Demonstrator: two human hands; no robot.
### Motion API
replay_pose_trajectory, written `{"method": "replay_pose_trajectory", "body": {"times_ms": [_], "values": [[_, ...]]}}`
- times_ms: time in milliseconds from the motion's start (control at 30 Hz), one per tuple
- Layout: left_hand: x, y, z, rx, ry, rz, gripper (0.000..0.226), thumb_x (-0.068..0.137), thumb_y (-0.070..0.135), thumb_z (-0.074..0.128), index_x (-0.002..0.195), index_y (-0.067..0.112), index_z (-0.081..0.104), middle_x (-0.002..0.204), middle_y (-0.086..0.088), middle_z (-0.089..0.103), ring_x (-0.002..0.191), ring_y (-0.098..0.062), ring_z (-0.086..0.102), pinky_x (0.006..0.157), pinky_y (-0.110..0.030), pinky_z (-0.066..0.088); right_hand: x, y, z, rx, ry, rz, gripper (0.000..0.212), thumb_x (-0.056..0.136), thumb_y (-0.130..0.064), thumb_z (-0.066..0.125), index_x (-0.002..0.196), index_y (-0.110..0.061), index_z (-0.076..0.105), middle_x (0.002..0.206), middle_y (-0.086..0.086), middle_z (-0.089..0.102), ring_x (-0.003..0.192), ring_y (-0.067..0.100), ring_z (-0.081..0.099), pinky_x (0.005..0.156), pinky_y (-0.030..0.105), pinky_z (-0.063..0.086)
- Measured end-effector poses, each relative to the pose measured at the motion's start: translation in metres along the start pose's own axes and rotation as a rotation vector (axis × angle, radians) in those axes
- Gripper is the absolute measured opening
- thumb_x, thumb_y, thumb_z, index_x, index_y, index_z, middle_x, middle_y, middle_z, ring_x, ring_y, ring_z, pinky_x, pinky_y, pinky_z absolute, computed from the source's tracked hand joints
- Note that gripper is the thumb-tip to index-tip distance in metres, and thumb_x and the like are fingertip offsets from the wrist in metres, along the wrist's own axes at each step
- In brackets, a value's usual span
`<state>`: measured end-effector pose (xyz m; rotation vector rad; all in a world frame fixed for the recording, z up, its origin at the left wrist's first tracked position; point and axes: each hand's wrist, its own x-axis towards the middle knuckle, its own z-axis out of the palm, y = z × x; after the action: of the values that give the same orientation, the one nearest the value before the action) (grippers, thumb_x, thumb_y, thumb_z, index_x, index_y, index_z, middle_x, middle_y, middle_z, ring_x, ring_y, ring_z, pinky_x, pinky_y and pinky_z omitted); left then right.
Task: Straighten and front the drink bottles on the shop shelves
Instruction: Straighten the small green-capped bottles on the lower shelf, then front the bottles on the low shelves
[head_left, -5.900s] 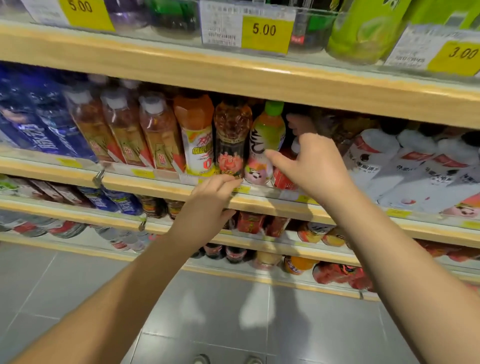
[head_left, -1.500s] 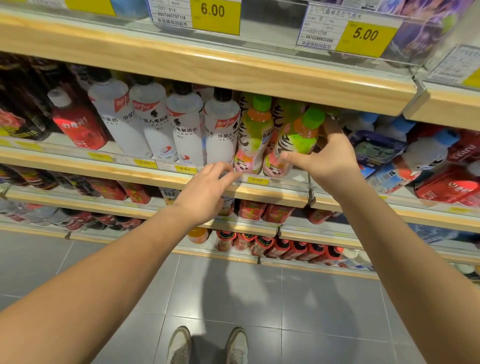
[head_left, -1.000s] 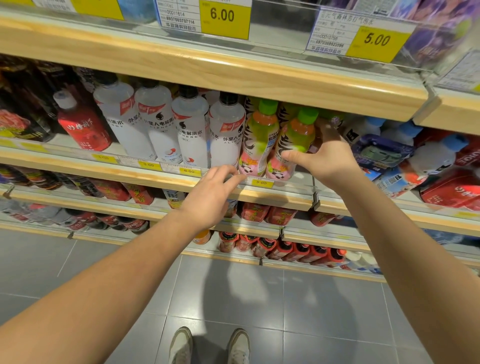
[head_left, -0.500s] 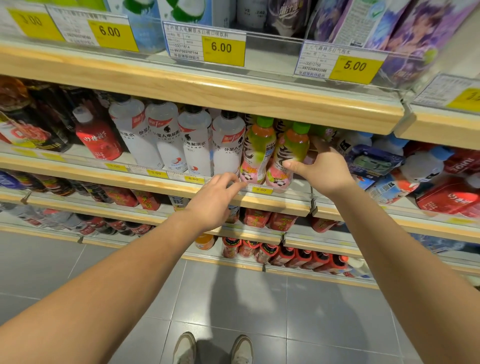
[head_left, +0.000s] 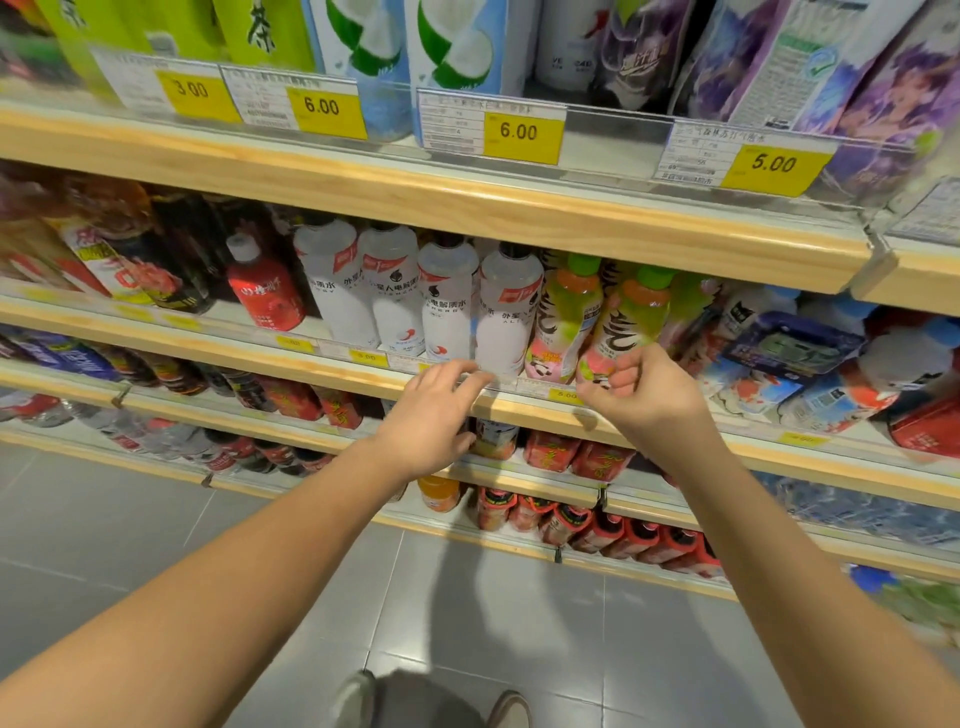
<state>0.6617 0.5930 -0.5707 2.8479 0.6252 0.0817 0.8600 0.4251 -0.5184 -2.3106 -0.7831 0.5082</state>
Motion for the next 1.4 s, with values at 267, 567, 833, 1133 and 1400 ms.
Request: {"method": "replay_pose_trajectory", "body": {"times_ms": [267,567,833,1133,1400], "values": [[-0.04,-0.09,-0.021,-0.035,0.063,0.013,0.078,0.089,0.034,0.07,0.153,0.021,0.029,0.153,-0.004,0.03,0.141,-0.025,0.029,0.118,-0.04,0.027,-0.02,-0.078,0.08,0.054,-0.018,-0.187,0.054,0.078,-0.039,0.085,0.121,-0.021,0.059,0.103,-0.005,0.06,0.098,0.014,0.058,0.087,0.026,0.05],[-0.085,-0.238,-0.064,-0.071,0.054,-0.062,0.079,0.086,0.036,0.071,0.152,0.026,0.028,0.155,-0.002,0.026,0.142,-0.025,0.026,0.115,-0.042,0.028,-0.035,-0.206,0.177,-0.035,-0.051,-0.233,0.057,0.085,-0.049,0.076,0.134,-0.035,0.052,0.122,-0.011,0.054,0.111,0.006,0.054,0.087,0.024,0.041],[-0.109,-0.309,-0.086,-0.04,0.022,-0.097,0.076,0.086,0.028,0.072,0.151,0.018,0.035,0.155,-0.01,0.029,0.144,-0.028,0.025,0.116,-0.044,0.028,-0.028,-0.264,0.217,-0.071,-0.065,-0.266,0.062,0.085,-0.053,0.072,0.139,-0.039,0.046,0.135,-0.014,0.05,0.116,0.004,0.052,0.085,0.023,0.043],[-0.11,-0.332,-0.098,0.071,-0.01,-0.112,0.078,0.087,0.037,0.072,0.151,0.022,0.031,0.157,-0.008,0.026,0.144,-0.029,0.027,0.115,-0.046,0.032,-0.006,-0.284,0.248,-0.156,-0.139,-0.3,0.067,0.088,-0.046,0.074,0.145,-0.028,0.044,0.134,-0.005,0.05,0.124,0.013,0.05,0.102,0.033,0.046],[-0.101,-0.355,-0.09,0.072,-0.047,-0.083,0.071,0.083,0.026,0.072,0.146,0.014,0.04,0.153,-0.014,0.033,0.141,-0.033,0.031,0.115,-0.045,0.032,0.015,-0.308,0.271,-0.205,-0.09,-0.158,0.045,0.087,-0.048,0.074,0.112,-0.017,0.054,0.108,0.002,0.055,0.099,0.019,0.053,0.08,0.032,0.046]]}}
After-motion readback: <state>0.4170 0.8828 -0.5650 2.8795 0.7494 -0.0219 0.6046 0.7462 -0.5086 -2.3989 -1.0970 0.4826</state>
